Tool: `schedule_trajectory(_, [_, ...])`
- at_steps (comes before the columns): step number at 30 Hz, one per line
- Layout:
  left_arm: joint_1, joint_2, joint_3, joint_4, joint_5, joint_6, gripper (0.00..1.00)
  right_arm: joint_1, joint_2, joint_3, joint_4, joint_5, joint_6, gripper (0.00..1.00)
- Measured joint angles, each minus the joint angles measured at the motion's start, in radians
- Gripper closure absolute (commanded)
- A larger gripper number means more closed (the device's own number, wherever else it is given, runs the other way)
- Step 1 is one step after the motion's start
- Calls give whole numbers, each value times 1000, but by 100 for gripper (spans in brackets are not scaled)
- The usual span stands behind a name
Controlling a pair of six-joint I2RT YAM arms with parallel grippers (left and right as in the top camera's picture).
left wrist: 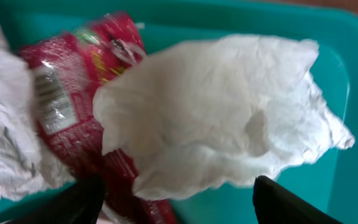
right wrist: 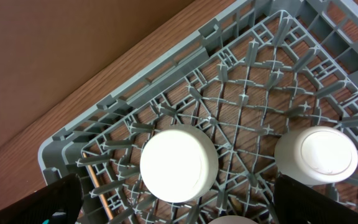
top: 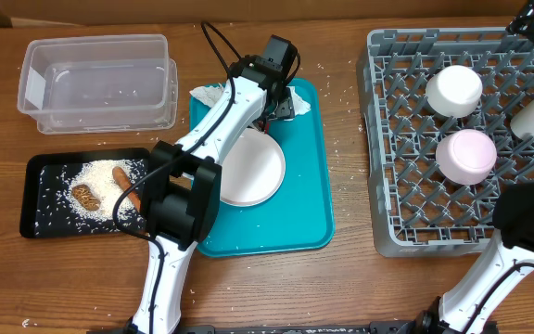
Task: Sort waste into correct bins and load items into the dishwasher
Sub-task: 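Grasp the crumpled white paper with the left gripper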
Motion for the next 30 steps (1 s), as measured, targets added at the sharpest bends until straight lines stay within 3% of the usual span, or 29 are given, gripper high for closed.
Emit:
schedule_trajectory(8, [6, 0, 1, 76, -37, 2, 27, 0, 0, 0, 0, 0, 0, 0])
schedule_trajectory(21, [7, 23, 1, 82, -126, 3, 24, 0, 0, 0, 0, 0, 0, 0])
schedule_trajectory(25, [11, 30, 1, 81, -144, 9, 27, 0, 0, 0, 0, 0, 0, 0])
schedule_trajectory(28, [13, 30, 1, 82, -149, 11, 39, 0, 0, 0, 0, 0, 0, 0])
schedule_trajectory(30, [13, 30, 1, 83, -149, 15, 42, 0, 0, 0, -1, 0, 0, 0])
